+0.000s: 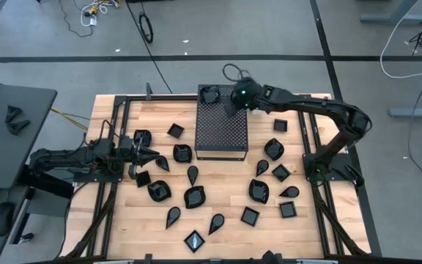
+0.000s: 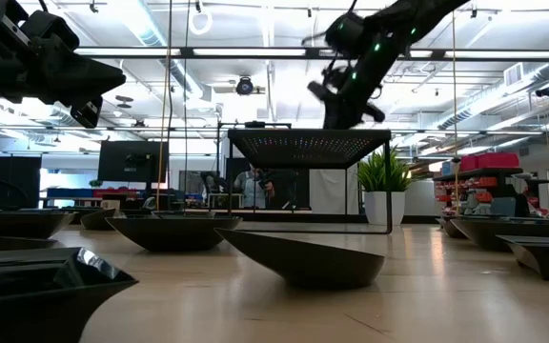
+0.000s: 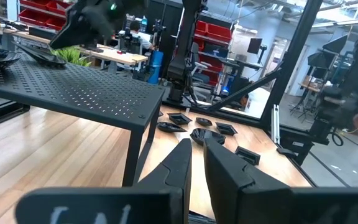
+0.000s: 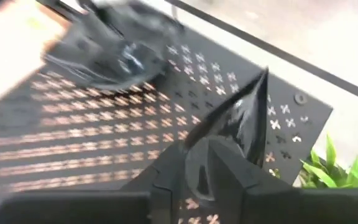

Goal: Pick & Place Mini shaped plates
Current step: Put the black drop-shaped plate on the shelf, then put the black square-shaped plate on the shelf

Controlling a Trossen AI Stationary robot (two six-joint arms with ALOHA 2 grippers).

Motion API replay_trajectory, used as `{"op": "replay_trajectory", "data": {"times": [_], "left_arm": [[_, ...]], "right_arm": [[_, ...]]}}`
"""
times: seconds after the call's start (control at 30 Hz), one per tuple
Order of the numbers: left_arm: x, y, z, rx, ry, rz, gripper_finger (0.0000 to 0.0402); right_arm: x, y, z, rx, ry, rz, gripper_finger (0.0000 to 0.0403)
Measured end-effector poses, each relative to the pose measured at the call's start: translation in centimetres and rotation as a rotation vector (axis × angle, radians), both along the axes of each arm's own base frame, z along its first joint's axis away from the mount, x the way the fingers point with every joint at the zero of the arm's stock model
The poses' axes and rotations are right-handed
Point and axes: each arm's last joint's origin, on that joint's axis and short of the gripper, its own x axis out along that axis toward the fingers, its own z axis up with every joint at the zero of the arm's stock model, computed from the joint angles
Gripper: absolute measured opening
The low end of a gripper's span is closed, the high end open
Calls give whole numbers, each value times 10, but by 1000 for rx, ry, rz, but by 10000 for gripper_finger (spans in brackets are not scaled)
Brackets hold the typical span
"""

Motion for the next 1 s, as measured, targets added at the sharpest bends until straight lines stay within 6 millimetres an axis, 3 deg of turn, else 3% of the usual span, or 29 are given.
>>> {"op": "replay_trajectory", "data": {"times": [0.1, 0.17, 0.3, 0.43, 0.6, 0.73, 0.87, 1.0], "left_arm": [[0, 0, 0, 0, 1, 0, 48], [0, 0, 0, 0, 0, -1, 48], [0, -1, 0, 2, 0, -50, 48], [0, -3, 1, -39, -14, -117, 48], [-2, -7, 11, -58, -109, -217, 45], [-4, -14, 21, -49, -212, -295, 28], [-7, -21, 24, -56, -247, -361, 6], [-8, -27, 24, -74, -240, -392, 8]], "right_arm": [[-3, 17, 23, 11, -104, 118, 92], [-1, 39, 38, -1, -162, 200, 91], [9, 98, 63, -40, -301, 388, 79], [17, 168, 74, -84, -385, 553, 61], [14, 254, 61, -86, -366, 629, 31], [-2, 309, 53, -1, -379, 691, 7], [-26, 347, 43, 95, -345, 658, 5], [-55, 366, 28, 199, -232, 569, 3]]}}
